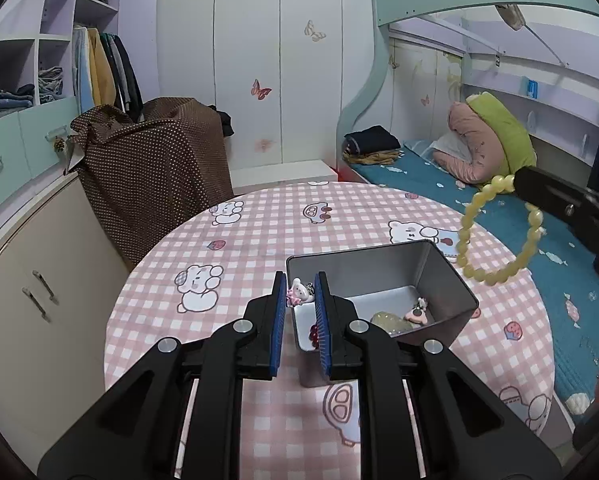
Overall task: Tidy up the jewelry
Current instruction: 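Carry the yellow bracelet toward the box with the right tool while the left tool grasps a pink charm, then lower the bracelet into the box with the right tool while the left tool releases its charm inside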
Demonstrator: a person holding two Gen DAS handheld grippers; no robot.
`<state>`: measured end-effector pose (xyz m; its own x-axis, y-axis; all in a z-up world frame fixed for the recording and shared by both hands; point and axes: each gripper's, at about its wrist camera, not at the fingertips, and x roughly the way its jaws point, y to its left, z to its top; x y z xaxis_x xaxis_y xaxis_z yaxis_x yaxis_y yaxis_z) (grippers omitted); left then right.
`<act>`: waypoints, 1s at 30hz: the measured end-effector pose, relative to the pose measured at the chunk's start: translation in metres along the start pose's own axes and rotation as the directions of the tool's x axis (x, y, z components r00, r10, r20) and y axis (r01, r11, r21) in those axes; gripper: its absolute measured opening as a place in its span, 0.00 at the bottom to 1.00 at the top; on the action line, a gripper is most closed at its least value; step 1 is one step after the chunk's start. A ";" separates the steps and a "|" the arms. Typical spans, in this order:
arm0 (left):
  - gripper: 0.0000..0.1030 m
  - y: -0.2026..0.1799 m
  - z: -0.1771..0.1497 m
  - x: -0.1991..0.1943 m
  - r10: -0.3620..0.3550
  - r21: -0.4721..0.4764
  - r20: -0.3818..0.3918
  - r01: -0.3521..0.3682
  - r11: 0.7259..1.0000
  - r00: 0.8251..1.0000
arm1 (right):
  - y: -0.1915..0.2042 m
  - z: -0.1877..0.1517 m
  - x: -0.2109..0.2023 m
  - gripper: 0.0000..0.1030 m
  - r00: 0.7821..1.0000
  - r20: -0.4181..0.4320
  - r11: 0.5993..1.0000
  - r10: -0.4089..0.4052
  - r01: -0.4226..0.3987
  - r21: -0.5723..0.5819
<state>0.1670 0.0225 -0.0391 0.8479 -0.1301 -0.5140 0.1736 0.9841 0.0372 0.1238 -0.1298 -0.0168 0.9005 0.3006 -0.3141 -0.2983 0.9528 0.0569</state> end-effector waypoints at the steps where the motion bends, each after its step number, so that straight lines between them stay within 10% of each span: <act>1: 0.14 0.000 0.001 0.002 -0.004 -0.002 -0.002 0.004 1.000 1.000 | 0.000 -0.001 0.003 0.09 1.000 -0.006 1.000 0.003 -0.003 -0.001; 24: 0.14 0.001 0.001 0.044 -0.030 -0.018 -0.055 0.029 0.999 0.998 | -0.010 -0.024 0.054 0.11 0.987 -0.146 0.996 0.073 -0.065 0.060; 30: 0.14 0.000 0.002 0.048 -0.031 -0.017 -0.061 0.030 0.999 0.998 | -0.016 -0.022 0.051 0.38 0.991 -0.135 0.998 0.024 -0.015 0.063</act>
<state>0.2082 0.0158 -0.0622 0.8097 -0.1531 -0.5665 0.1905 0.9817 0.0069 0.1677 -0.1307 -0.0545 0.8424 0.3145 -0.4376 -0.2912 0.9489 0.1216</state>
